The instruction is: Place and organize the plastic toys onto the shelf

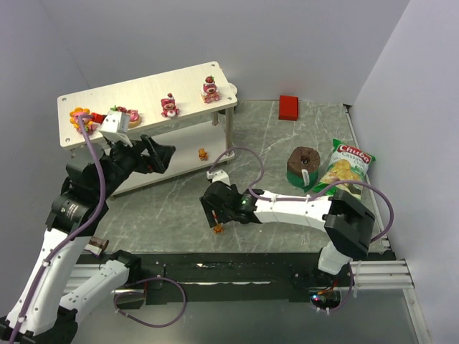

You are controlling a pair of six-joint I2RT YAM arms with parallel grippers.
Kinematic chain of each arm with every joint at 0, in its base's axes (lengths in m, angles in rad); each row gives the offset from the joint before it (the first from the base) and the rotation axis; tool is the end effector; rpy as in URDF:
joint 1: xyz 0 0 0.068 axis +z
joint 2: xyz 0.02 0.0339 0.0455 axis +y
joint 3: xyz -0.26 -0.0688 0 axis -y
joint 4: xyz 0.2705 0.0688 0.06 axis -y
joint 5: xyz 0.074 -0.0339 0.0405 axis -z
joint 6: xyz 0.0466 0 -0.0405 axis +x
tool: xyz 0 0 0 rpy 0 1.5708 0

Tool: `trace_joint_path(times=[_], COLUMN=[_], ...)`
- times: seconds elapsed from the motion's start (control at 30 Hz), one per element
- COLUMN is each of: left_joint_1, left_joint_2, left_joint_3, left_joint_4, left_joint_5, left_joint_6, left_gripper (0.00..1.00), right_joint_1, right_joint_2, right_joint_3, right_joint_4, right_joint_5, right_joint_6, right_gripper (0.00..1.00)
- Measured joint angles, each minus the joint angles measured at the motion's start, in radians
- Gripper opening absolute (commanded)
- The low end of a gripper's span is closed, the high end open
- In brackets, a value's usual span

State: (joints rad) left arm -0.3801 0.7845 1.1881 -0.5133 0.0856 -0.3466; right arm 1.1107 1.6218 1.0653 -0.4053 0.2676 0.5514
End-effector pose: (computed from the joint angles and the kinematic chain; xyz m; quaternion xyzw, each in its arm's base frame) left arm 0.1665 -0.0708 0.4454 0.0410 0.7435 -0.2667 0.6118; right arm 0.1721 0.3195 0.1837 -0.2225 0.9198 0.1337 0.2943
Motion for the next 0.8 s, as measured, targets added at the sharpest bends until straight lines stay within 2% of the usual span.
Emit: trace_joint_path(times=[0.23,0.5,0.8], left_joint_1=[-0.030,-0.055,-0.076], left_joint_2=[0.023,-0.042,-0.074], left_joint_3=[-0.002,-0.034,-0.049], left_joint_4=[0.000,0.000,0.009], left_joint_5=[-0.033,-0.058,-0.058], left_joint_6=[-0.041,-0.070,-0.085], left_gripper=[0.96,0.96,0.96], right_joint_1=[0.037,0.122,0.135], right_joint_2=[0.044,0.113,0.176], right_joint_3=[0.017,0.022,0.044], right_joint_4=[-0.019,-0.047,-0.086], right_joint_5=[-0.014,-0.002,0.038], right_joint_6=[0.106,0.208,0.261], right_gripper=[0.75,0.67,0.69])
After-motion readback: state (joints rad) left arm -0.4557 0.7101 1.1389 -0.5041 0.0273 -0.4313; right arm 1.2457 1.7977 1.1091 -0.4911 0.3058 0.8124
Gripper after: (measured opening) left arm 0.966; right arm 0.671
